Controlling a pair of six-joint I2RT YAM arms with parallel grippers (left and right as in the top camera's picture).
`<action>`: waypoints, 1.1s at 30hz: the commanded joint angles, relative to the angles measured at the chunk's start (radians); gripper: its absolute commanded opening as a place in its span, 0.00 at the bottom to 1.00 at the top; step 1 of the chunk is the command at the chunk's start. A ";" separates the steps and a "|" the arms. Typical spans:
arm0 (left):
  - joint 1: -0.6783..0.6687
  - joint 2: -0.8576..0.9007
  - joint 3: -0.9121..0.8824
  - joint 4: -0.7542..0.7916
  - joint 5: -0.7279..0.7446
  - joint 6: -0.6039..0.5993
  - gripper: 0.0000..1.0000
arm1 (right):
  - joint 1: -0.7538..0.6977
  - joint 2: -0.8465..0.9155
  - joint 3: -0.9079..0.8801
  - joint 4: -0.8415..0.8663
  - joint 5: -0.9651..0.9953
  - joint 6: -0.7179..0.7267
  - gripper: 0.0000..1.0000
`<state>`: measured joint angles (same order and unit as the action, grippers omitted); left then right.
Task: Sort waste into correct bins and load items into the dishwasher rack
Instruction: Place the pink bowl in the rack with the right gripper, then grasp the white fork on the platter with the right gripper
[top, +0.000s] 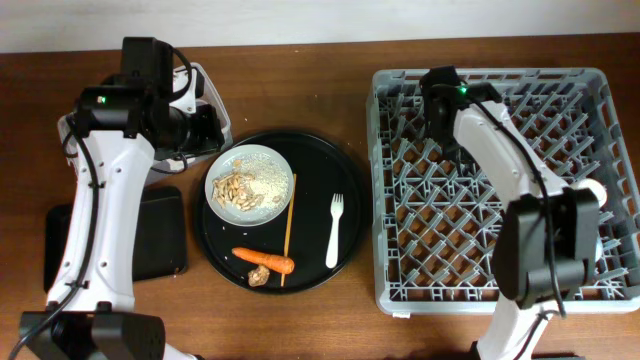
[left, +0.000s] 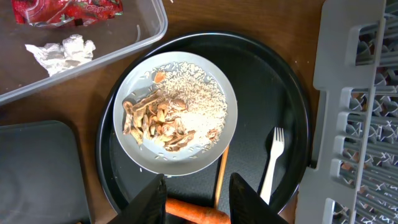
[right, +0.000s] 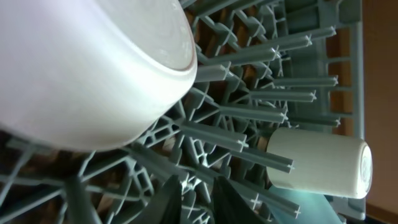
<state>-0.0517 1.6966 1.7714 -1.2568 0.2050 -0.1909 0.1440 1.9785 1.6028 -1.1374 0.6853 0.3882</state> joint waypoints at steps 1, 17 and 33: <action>0.002 -0.016 0.010 -0.005 0.008 0.012 0.42 | -0.016 -0.216 0.000 -0.006 -0.139 0.012 0.49; 0.002 -0.014 -0.106 -0.088 -0.127 0.011 0.44 | 0.389 -0.222 -0.008 -0.111 -0.851 -0.048 0.88; 0.002 -0.014 -0.148 -0.087 -0.142 0.011 0.44 | 0.491 0.172 -0.010 0.191 -0.620 0.283 0.74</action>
<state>-0.0517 1.6966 1.6321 -1.3437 0.0704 -0.1841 0.6312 2.1334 1.5974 -0.9520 0.0368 0.6476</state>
